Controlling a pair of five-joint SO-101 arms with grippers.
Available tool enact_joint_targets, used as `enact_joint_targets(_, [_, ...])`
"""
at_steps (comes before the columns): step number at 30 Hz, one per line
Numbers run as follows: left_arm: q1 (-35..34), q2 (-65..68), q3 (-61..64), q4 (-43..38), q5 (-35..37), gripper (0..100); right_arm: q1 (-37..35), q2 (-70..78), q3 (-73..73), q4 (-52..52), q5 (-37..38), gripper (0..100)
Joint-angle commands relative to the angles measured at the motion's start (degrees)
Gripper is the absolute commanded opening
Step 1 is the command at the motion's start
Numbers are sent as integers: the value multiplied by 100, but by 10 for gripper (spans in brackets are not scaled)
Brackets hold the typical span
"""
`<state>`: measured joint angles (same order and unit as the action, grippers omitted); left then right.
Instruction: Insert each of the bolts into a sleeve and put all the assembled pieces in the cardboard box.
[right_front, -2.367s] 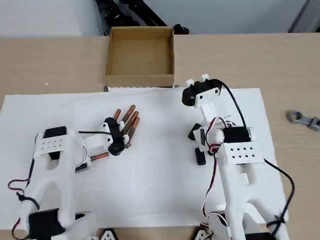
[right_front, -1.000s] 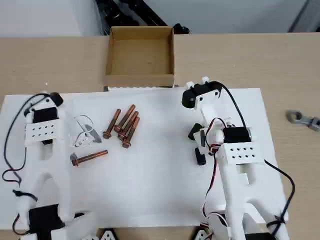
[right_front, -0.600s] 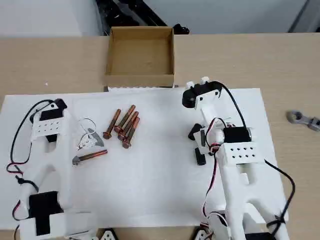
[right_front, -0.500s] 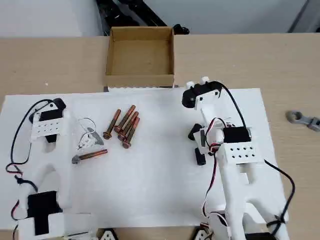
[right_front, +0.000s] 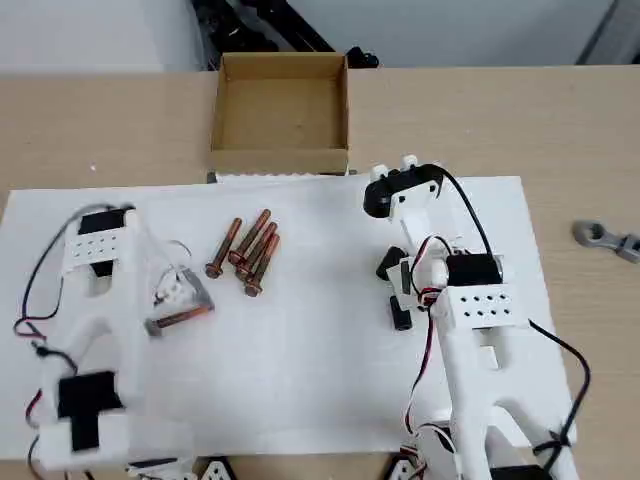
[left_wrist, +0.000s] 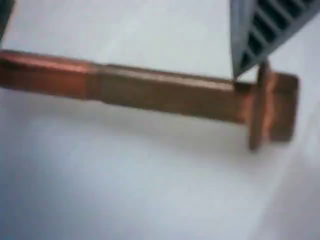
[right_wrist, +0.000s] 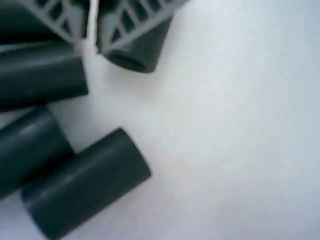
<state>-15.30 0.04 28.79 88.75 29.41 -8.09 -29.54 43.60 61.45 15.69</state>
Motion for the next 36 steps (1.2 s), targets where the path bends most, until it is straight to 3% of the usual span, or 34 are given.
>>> enact_joint_targets(1, [-141,79,-418,589,26,291,13,-215,-141,4,-26,29])
enact_joint_targets(10, [-413,571,-840,818,88,290,4,-215,-141,-13,-18,29])
enact_joint_targets(15, [-70,633,-760,730,237,290,4,-215,-141,-40,-18,29])
enact_joint_targets(21, [800,589,-523,431,457,282,13,-215,-141,-40,-18,29])
enact_joint_targets(26, [967,624,-330,18,334,178,13,-215,-141,-40,-18,29])
enact_joint_targets(31, [967,633,-145,-158,-642,2,22,-215,-141,-40,-18,29])
enact_joint_targets(36, [651,633,-110,-132,-633,6,22,-215,-141,-40,-18,29])
